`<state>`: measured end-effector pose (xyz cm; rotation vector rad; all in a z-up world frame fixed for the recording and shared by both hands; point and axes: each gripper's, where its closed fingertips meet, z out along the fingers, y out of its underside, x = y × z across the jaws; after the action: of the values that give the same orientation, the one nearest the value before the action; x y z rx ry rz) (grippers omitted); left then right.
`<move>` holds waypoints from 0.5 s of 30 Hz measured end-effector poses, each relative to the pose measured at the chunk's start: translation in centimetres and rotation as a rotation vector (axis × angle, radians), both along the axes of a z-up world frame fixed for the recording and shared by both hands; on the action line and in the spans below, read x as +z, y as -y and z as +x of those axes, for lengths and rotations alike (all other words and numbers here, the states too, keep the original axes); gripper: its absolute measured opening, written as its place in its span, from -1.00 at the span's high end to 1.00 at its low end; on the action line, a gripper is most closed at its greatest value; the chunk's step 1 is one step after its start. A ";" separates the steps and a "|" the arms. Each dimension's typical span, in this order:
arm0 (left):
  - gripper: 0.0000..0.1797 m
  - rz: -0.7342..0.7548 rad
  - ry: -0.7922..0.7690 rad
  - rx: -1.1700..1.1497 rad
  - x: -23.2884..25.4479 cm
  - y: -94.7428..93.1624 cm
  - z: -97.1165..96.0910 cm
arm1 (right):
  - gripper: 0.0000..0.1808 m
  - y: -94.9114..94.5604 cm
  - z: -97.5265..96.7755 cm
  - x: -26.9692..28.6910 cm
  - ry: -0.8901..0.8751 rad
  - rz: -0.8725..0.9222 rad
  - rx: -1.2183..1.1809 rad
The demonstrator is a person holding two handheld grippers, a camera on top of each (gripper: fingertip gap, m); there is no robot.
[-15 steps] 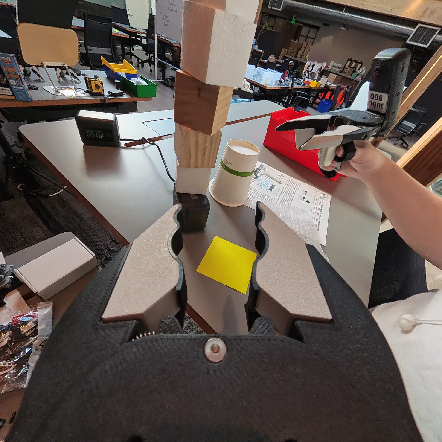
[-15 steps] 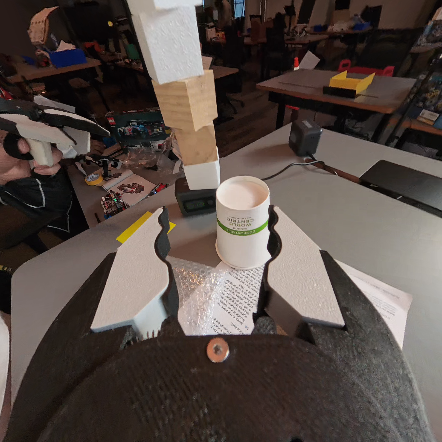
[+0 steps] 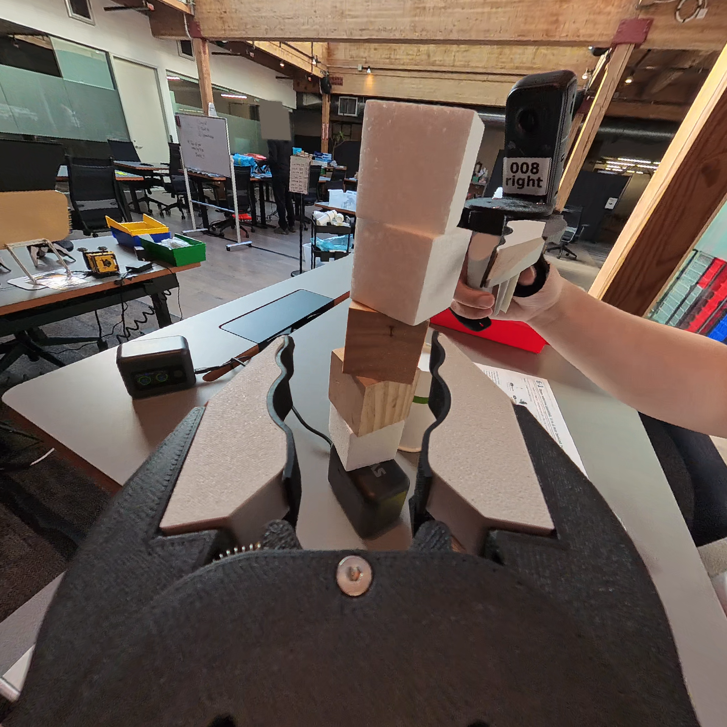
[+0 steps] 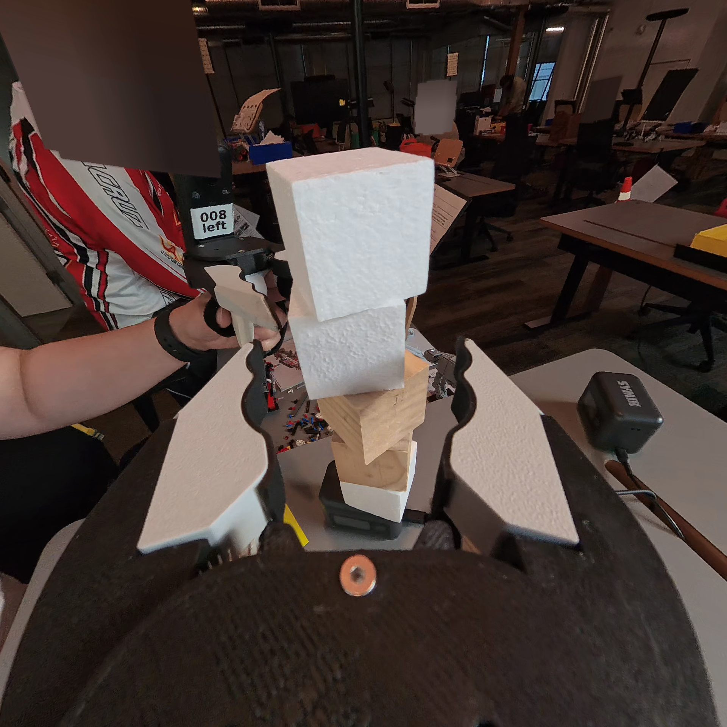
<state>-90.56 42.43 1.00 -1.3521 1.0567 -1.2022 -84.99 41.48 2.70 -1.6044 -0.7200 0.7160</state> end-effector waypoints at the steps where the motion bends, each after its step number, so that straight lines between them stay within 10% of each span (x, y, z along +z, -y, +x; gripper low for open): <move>1: 0.24 0.007 -0.005 0.011 -0.3 0.1 -0.3 | -0.04 -0.2 -0.3 -0.1 0.008 0.011 -0.006; 8: 0.24 -0.016 -0.043 0.034 -1.8 0.2 -1.7 | 0.41 -0.4 -0.5 0.0 0.001 0.033 -0.001; 15: 0.26 -0.005 -0.008 0.022 -0.3 1.0 -1.8 | 0.41 0.5 2.6 2.1 -0.065 0.060 -0.050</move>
<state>-92.39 41.41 0.75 -1.3697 1.0425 -1.1850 -82.39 40.96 4.84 -1.5329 -0.6463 0.7005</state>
